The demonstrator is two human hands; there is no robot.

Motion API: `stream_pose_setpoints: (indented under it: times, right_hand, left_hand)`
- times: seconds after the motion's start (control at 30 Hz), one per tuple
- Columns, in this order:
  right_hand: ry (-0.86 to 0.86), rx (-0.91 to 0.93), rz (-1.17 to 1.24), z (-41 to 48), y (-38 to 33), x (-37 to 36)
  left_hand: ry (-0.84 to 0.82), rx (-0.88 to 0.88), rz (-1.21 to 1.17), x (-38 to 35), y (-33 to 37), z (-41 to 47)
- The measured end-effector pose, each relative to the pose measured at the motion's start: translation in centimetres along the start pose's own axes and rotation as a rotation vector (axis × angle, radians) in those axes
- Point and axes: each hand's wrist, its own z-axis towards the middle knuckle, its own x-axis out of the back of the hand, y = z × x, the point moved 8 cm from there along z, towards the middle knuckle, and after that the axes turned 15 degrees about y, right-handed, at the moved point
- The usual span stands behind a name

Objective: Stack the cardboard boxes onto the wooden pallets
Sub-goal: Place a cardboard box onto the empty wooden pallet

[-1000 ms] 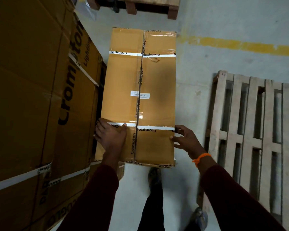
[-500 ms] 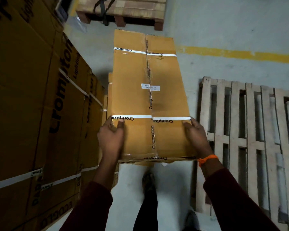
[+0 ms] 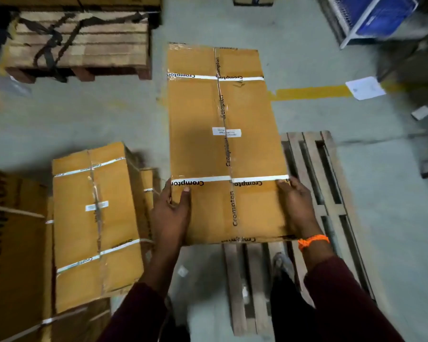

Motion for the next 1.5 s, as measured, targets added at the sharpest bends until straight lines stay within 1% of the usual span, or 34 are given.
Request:
stream_pose_setpoints:
  times: [0.1, 0.2, 0.3, 0.37, 0.4, 0.47, 0.57, 0.63, 0.73, 0.83, 0.93, 1.03, 1.13, 1.27, 1.5]
  right_hand:
    - [-0.006, -0.015, -0.041, 8.3, 1.3, 2.5]
    - [-0.013, -0.017, -0.074, 16.6, 4.1, 2.7]
    - [-0.028, 0.03, -0.127, 24.2, 8.3, 1.1]
    - [-0.053, 0.057, -0.139, 28.0, 12.2, -0.6]
    - [-0.037, 0.061, -0.142, 29.5, 14.1, -1.1]
    - [-0.02, 0.049, -0.142, 32.0, 17.7, -2.2]
    - [-0.05, 0.002, -0.163, 34.4, 23.1, -4.3]
    - [-0.078, 0.011, -0.161, 34.8, 25.4, -5.3]
    - [-0.038, 0.004, -0.093, 35.7, 27.6, -6.5]
    - [-0.095, 0.022, -0.131, 35.6, 29.6, -8.2]
    - [-0.112, -0.007, -0.096, 34.9, 31.6, -8.6]
    - [-0.148, 0.001, -0.073, 34.1, 31.4, -9.1]
    - [-0.16, -0.063, -0.069, 34.1, 31.8, -8.9]
    - [-0.148, -0.049, -0.148, 34.3, 32.2, -8.9]
    - [-0.171, -0.034, -0.131, 34.1, 33.2, -9.2]
  left_hand:
    - [-0.027, 0.032, -0.035, -9.1, 1.0, -0.8]
    - [-0.024, 0.089, -0.09, -18.1, -0.7, -0.2]
    - [0.001, 0.169, -0.165, -26.2, -5.6, 1.3]
    - [-0.009, 0.241, -0.218, -30.4, -9.9, 2.4]
    - [-0.027, 0.28, -0.24, -32.3, -12.2, 2.9]
    - [-0.073, 0.339, -0.276, -35.5, -16.5, 4.0]
    - [-0.084, 0.35, -0.281, -38.9, -22.1, 4.8]
    - [-0.072, 0.341, -0.275, -40.2, -24.7, 5.1]
    - [-0.068, 0.3, -0.235, -41.5, -27.3, 6.4]
    - [-0.057, 0.263, -0.219, -41.4, -28.6, 8.0]
    - [-0.055, 0.235, -0.204, -40.6, -29.4, 8.3]
    - [-0.086, 0.209, -0.184, -40.3, -29.9, 8.0]
    - [-0.086, 0.209, -0.192, -40.5, -29.9, 8.2]
    - [-0.073, 0.203, -0.188, -40.4, -30.1, 8.3]
    - [-0.045, 0.199, -0.183, -39.7, -29.8, 8.8]
